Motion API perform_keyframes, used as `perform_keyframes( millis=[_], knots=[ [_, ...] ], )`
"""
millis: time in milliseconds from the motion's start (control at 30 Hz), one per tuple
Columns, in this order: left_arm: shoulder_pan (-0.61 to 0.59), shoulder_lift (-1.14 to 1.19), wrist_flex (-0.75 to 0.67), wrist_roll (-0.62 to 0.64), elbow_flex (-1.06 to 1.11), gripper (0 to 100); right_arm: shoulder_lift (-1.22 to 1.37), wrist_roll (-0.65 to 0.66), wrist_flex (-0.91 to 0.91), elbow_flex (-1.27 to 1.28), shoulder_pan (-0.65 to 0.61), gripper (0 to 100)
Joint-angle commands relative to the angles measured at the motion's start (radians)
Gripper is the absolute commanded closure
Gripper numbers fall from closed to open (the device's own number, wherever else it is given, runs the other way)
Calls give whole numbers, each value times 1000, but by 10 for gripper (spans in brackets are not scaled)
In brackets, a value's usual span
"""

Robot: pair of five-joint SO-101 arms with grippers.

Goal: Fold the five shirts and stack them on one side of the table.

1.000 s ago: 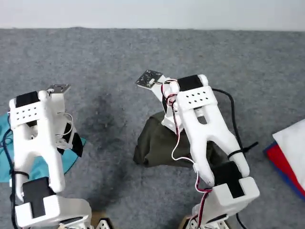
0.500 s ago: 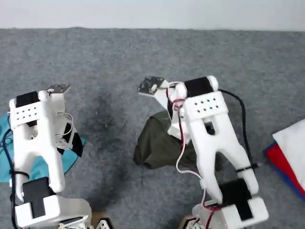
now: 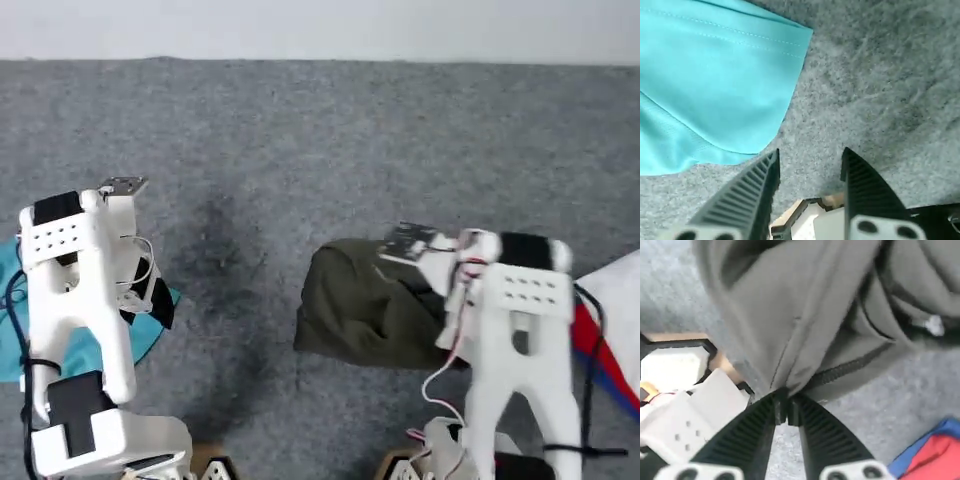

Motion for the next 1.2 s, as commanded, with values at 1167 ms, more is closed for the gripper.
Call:
perform_keyframes(
  millis=[1167],
  knots=[
    [2,-32,8,-14,107,809,-137,-559,-357,130,-467,788]
  ],
)
